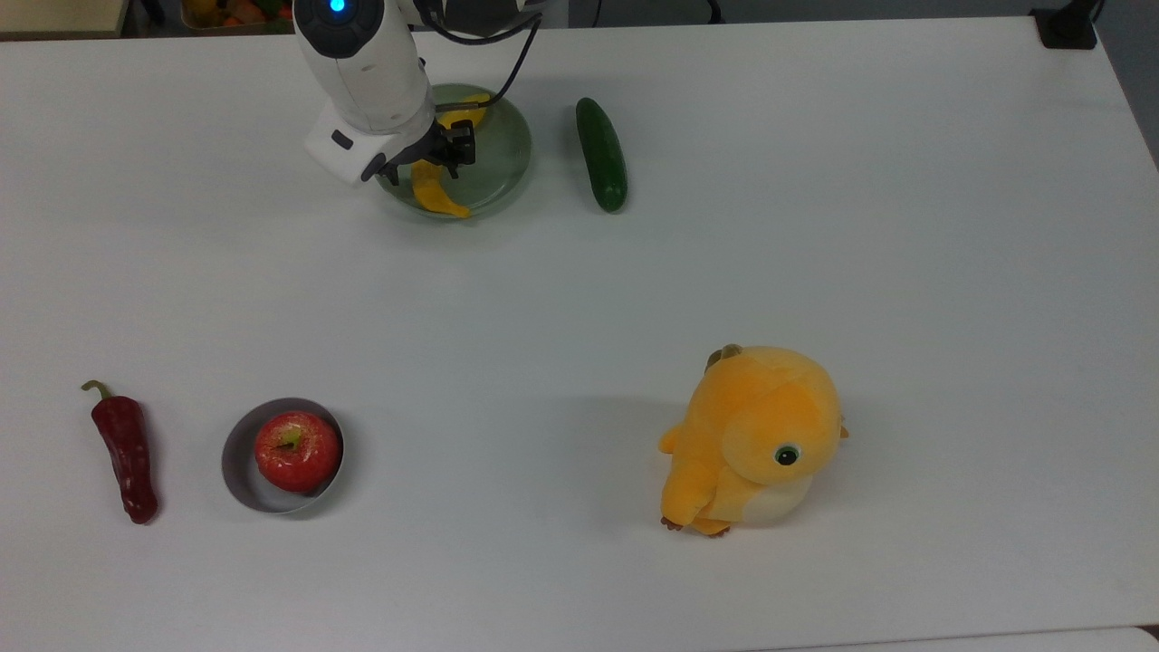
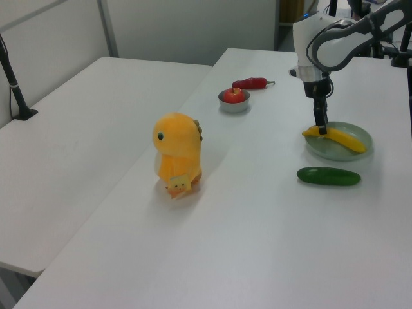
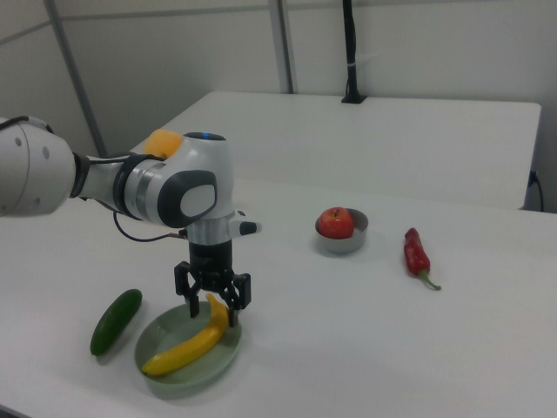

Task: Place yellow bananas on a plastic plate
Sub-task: 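Open the gripper to release the banana and withdraw upward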

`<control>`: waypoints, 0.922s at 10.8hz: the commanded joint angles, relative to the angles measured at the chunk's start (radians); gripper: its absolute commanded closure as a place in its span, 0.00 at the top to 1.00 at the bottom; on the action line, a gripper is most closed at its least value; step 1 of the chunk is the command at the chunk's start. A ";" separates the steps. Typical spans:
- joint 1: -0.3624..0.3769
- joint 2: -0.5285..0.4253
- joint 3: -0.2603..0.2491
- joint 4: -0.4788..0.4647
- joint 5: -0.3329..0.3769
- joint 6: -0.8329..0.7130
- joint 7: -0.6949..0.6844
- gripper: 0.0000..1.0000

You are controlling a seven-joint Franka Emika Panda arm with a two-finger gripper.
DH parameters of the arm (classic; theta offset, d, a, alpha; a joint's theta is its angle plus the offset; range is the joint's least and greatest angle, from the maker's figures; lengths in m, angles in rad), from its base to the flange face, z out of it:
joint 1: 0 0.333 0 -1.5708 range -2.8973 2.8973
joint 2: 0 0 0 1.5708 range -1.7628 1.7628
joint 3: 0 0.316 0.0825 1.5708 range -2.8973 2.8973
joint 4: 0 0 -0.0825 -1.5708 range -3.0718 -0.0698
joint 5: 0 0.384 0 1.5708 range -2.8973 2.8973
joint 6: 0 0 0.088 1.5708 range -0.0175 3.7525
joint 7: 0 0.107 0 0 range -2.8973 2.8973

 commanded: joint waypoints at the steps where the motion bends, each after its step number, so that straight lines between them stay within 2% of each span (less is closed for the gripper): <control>1: 0.011 -0.087 -0.009 -0.002 -0.004 -0.015 0.024 1.00; 2: 0.014 -0.109 -0.009 0.047 -0.004 -0.080 0.024 1.00; 4: 0.016 -0.129 -0.010 0.211 -0.001 -0.272 0.036 1.00; 5: 0.042 -0.141 -0.016 0.300 -0.001 -0.350 0.073 1.00; 7: 0.051 -0.161 -0.021 0.438 -0.002 -0.449 0.120 1.00; 9: 0.054 -0.190 -0.019 0.503 0.001 -0.497 0.128 1.00; 10: 0.071 -0.195 -0.019 0.504 0.004 -0.495 0.130 1.00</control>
